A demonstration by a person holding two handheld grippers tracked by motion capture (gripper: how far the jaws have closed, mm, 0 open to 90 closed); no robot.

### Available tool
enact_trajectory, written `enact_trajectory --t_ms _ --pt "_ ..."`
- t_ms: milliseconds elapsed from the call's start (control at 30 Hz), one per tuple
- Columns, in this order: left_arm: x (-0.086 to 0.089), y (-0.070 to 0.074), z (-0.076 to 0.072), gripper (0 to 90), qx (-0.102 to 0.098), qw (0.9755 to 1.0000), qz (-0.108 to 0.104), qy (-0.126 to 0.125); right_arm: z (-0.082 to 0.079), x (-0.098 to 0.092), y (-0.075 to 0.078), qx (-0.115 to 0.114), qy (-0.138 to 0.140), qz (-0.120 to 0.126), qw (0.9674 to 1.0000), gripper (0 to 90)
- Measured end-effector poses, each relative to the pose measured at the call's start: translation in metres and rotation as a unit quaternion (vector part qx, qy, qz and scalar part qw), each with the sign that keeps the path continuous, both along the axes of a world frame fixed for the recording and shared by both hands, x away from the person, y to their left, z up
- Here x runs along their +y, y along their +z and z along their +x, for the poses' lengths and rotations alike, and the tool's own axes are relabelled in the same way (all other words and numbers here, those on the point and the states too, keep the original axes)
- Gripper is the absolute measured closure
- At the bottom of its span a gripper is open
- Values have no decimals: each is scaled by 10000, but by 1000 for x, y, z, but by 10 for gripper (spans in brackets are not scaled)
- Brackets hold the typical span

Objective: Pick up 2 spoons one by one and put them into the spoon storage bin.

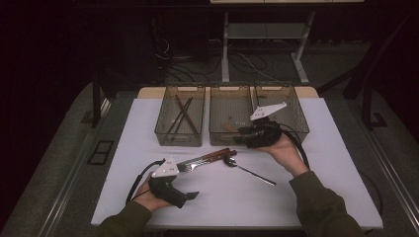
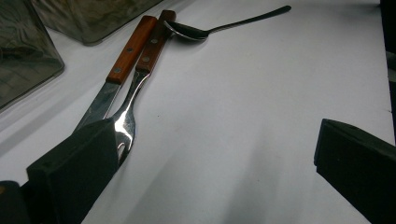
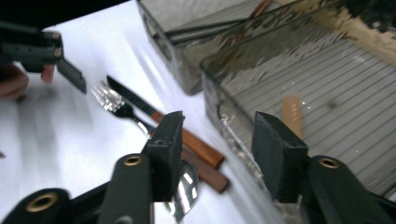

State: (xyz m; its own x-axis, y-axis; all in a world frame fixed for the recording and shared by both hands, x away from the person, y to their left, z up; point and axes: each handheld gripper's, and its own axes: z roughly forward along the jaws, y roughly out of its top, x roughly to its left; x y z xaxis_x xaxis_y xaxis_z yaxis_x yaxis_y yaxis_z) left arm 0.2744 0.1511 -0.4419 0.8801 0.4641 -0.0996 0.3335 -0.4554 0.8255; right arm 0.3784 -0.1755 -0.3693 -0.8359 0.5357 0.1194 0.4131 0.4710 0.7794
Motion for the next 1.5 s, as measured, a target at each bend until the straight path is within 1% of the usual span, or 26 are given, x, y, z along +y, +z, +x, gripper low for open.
enact_trajectory --t_ms 67,100,167,333,433,633,800,1000,1067,1133,1200,1333,1367,1467,1500 --pt "0 0 0 0 2 10000 5 1 -4 1 -6 39 34 -30 10000 569" --pt "0 0 0 0 -7 10000 41 -17 -5 1 -9 82 50 -34 9999 572" --pt "0 0 0 0 -9 10000 43 -18 -8 2 -16 156 57 -72 9998 577" --pt "0 0 0 0 -3 10000 39 -14 -11 5 -38 376 88 -198 9991 582" --pt "0 0 0 0 -1 10000 41 -14 -11 8 -48 488 112 -286 9983 574" --pt "0 0 0 0 -9 10000 47 -29 -11 15 -63 560 132 -455 9973 554" --pt "0 0 0 0 -6 10000 41 -27 -11 19 -71 550 124 -575 9967 536" --pt "0 0 0 0 -5 10000 43 -36 -13 21 -75 501 130 -619 9967 536" --pt "0 0 0 0 -4 10000 42 -35 -13 22 -76 448 171 -617 9969 537" --pt "0 0 0 0 -3 10000 44 -31 -15 25 -77 414 191 -680 9966 536" --pt "0 0 0 0 -4 10000 45 -35 -17 27 -78 314 196 -725 9967 535" --pt "-1 0 0 0 -2 10000 51 -39 -20 28 -78 182 221 -804 9964 540" --pt "-1 0 0 0 -2 10000 48 -40 -21 28 -78 165 237 -804 9963 553" --pt "-1 0 0 0 -6 10000 60 -48 -23 29 -78 142 332 -815 9960 570" --pt "-1 0 0 0 0 10000 57 -42 -23 29 -79 63 400 -902 9951 569"
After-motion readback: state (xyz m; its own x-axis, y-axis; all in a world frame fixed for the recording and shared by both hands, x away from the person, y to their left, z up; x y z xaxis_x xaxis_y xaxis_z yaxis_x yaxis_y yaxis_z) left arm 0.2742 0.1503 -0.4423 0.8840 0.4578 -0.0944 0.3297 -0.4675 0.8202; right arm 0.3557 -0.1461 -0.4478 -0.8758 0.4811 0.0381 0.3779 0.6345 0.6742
